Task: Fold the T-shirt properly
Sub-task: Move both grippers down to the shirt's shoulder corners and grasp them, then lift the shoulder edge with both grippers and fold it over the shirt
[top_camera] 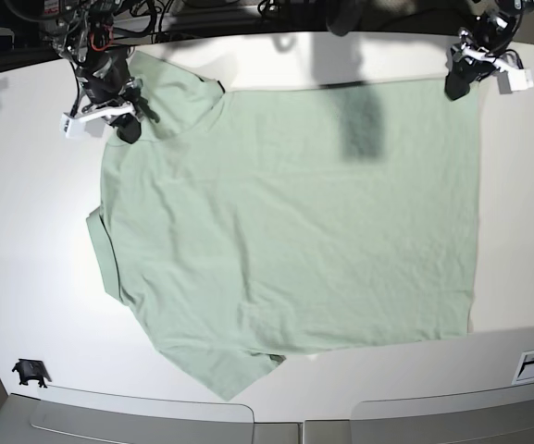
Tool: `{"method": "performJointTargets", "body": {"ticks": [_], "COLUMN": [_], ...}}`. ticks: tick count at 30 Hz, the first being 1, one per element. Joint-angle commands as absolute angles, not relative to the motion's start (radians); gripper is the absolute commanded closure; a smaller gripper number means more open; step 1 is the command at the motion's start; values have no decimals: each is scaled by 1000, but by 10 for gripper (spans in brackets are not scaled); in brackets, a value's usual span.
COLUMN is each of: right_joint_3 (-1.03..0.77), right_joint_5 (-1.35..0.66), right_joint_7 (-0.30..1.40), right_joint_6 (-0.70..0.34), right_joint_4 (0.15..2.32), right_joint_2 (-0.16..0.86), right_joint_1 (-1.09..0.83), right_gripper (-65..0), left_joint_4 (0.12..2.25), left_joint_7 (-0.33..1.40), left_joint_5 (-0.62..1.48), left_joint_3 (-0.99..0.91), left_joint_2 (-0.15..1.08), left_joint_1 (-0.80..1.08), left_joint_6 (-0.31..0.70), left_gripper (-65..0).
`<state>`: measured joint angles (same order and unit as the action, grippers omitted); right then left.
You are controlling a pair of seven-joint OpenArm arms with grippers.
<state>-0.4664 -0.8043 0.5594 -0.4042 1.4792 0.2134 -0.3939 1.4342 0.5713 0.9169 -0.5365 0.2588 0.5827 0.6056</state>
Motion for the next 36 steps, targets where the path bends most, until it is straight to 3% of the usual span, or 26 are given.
{"method": "performJointTargets", "body": {"ticks": [1, 2, 9, 17, 27, 32, 36], "right_joint_3": [-471, -471, -494, -569, -711, -747, -660], "right_joint_5": [-816, -816, -816, -858, -968, -945, -816], "right_joint_7": [544, 548, 609, 634, 768, 718, 694], "right_joint_6": [-420, -420, -502, -517, -520, -521, -516], "right_joint_4": [1493, 1493, 1514, 1633, 1961, 2032, 2001], "right_joint_2": [224, 224, 227, 227, 226, 227, 227], "right_joint_1": [-391, -392, -426, -579, -810, -760, -643], "right_gripper": [0, 0, 0, 0, 0, 0, 0], "left_joint_4": [1436, 1436, 1453, 1605, 1748, 1766, 1754], "left_joint_7": [595, 594, 617, 617, 645, 636, 624], "left_joint_5": [886, 887, 887, 891, 1008, 1008, 937], "left_joint_3": [-536, -536, -570, -690, -820, -821, -790], "left_joint_2": [264, 264, 267, 267, 317, 386, 420], "left_joint_1": [587, 587, 613, 765, 892, 825, 708], "left_joint_6": [590, 590, 591, 640, 648, 648, 647], "left_gripper": [-69, 0, 0, 0, 0, 0, 0]}}
